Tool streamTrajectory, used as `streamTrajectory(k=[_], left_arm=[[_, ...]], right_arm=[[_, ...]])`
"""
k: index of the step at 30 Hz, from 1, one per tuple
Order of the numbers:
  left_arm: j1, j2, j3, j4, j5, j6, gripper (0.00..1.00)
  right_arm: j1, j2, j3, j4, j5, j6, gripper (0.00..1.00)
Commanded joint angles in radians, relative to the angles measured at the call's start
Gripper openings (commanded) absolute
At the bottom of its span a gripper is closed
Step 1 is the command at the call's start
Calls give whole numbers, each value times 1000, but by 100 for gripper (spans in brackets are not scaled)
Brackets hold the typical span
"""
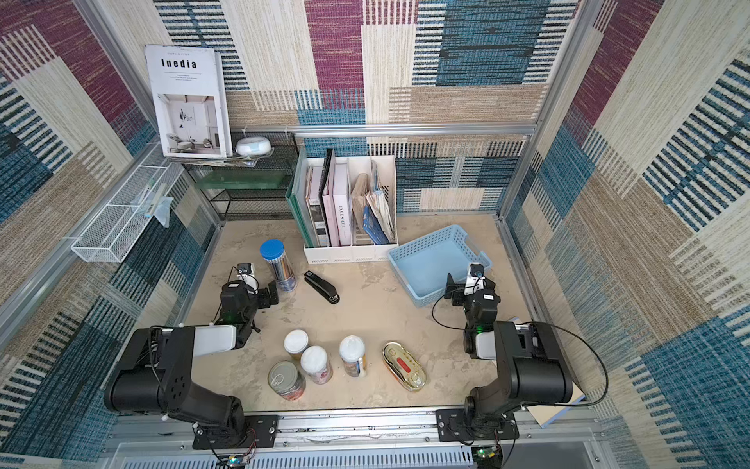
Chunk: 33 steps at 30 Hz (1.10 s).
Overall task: Put the canned food in the basket
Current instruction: Pick up the basket from the center of the board.
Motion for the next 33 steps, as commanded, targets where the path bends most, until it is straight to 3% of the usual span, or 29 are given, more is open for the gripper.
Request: streamTrajectory(k=[1, 20, 22, 24, 26, 29, 31, 33], left_arm=[[0, 0, 4, 30, 12, 1, 99], [0, 0, 3, 30, 12, 3, 99], [0, 0, 4, 29, 12, 4, 99], [0, -4, -1, 34, 12, 4, 99], [-5, -52, 18, -31, 30, 17, 99], [-23, -173, 170, -411, -126, -68, 95], [-34, -271, 225, -532, -148, -155, 95], [-99, -374, 260, -610, -192, -157, 95]], right_arm=[[1, 0, 2, 9, -3, -4, 99], [1, 0, 8, -1, -3, -4, 99], [1, -35, 9, -30, 57, 27, 99], [0, -133, 54, -188, 146, 63, 99], [1, -226, 180, -483, 219, 162, 99], [2, -273, 389, -854, 151, 261, 99], [4, -253, 504, -1099, 154, 394, 99], [3, -201, 579, -1249, 106, 466, 99]])
